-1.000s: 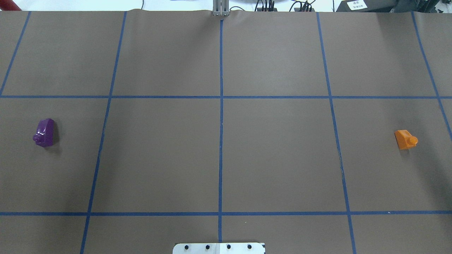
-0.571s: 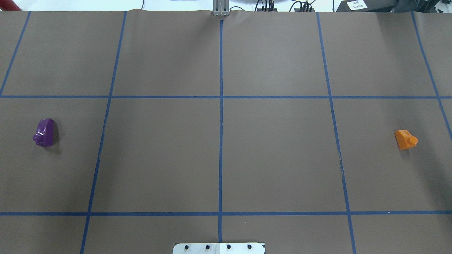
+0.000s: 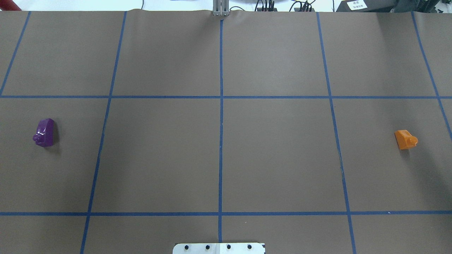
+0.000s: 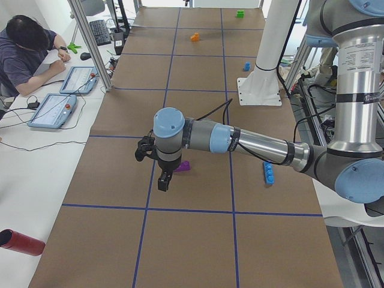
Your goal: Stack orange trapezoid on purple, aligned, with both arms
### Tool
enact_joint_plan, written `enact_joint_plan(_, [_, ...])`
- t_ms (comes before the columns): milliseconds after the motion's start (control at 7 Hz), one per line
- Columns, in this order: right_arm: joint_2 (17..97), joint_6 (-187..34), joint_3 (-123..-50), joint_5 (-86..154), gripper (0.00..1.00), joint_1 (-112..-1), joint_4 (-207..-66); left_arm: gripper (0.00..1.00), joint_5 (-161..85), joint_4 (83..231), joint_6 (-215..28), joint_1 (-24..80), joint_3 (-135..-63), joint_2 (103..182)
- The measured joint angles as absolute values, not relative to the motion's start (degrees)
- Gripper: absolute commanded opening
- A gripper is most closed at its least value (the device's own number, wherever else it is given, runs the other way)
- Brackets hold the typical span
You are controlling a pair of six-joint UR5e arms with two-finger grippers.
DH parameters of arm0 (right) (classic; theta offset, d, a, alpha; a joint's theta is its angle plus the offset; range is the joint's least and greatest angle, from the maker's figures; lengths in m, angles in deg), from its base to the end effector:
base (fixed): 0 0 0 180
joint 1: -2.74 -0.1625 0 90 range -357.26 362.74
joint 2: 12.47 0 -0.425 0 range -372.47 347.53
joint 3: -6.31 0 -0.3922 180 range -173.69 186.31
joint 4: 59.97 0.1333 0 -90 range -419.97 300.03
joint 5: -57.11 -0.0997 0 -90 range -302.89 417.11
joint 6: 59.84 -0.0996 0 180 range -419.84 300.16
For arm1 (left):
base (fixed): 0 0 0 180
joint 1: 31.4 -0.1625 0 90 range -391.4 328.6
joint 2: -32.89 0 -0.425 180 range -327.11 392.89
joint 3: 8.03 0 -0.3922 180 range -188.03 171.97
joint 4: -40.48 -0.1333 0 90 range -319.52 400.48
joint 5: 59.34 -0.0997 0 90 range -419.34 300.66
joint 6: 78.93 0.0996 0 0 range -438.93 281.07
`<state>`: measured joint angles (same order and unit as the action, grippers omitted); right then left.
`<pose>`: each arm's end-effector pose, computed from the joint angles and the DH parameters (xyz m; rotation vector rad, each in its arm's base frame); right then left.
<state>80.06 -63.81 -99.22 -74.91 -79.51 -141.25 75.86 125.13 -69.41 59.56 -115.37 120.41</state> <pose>0.0008 -0.4880 0.5307 0.2863 -0.7583 -0.2013 -0.0705 -0.4695 0.5393 0.2289 0.7707 0.2067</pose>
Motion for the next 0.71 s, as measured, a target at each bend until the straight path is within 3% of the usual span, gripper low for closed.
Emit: enact_joint_plan(714, [77.4, -72.6, -99.0, -74.1, 1.0, -71.5, -139.3, 1.0, 77.9, 134.7, -85.2, 51.6, -113.4, 118.7])
